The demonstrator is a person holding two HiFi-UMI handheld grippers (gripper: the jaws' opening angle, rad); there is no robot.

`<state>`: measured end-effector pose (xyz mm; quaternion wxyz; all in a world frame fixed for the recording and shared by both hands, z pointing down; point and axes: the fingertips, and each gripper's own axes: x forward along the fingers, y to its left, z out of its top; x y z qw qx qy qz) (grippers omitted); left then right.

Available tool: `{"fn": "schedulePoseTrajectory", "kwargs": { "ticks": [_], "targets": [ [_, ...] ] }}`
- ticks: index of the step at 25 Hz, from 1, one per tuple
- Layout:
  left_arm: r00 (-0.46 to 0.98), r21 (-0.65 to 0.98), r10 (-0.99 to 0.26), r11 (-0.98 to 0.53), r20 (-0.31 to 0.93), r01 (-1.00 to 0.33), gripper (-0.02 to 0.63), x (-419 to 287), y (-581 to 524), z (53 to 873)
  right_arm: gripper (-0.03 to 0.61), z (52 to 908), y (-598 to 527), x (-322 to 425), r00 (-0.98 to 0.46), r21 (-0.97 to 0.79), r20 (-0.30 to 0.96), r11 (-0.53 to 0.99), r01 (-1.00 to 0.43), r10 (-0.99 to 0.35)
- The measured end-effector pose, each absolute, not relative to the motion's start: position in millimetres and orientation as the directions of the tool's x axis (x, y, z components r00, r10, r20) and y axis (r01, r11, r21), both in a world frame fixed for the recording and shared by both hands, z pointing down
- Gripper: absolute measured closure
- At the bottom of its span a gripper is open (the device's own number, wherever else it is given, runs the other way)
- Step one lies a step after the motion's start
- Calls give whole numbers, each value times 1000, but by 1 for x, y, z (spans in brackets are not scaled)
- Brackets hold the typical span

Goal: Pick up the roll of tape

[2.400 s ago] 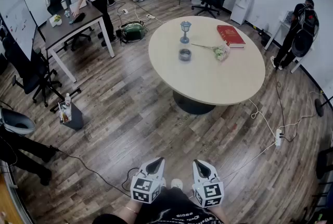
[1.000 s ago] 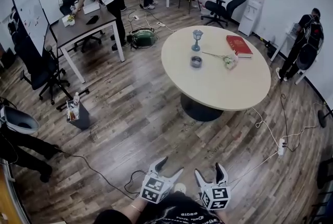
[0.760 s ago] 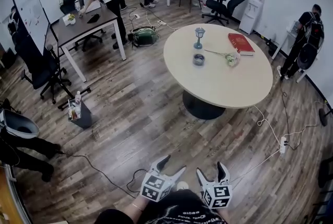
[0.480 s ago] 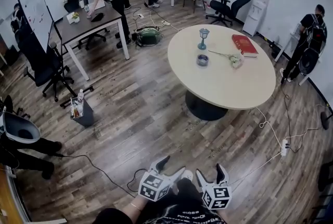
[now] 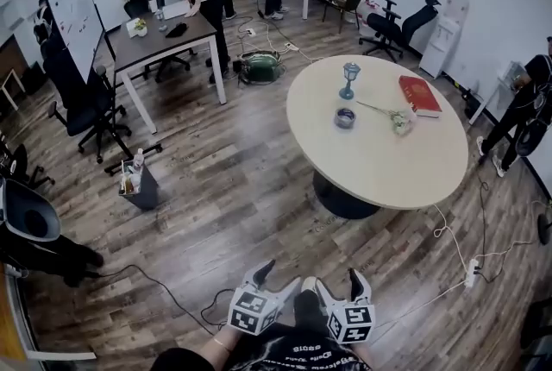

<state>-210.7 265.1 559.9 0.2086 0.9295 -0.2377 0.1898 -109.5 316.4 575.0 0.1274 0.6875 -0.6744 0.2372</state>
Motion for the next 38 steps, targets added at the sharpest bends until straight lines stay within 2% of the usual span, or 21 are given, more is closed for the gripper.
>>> {"fn": "schedulePoseTrajectory", "kwargs": {
  "ticks": [10,19,26,38],
  "targets": [
    [768,286,-458,-741,447,-608,288,-130,189,561,209,590,222,-23,-132,-165,504,55,-985,-854],
    [720,244,-511,-709,469,-662,288,-54,147,570,219,589,171,58,-161,-149,501,98,-984,-850],
    [705,281,-532,-667,468,-690,288,-28,128,573,219,593,156,84,-179,-130,519,130,-983,-836],
    [733,305,-507,-685,453,-662,288,4,108,576,219,605,145,108,-149,-181,538,59,-982,-829]
  ]
}}
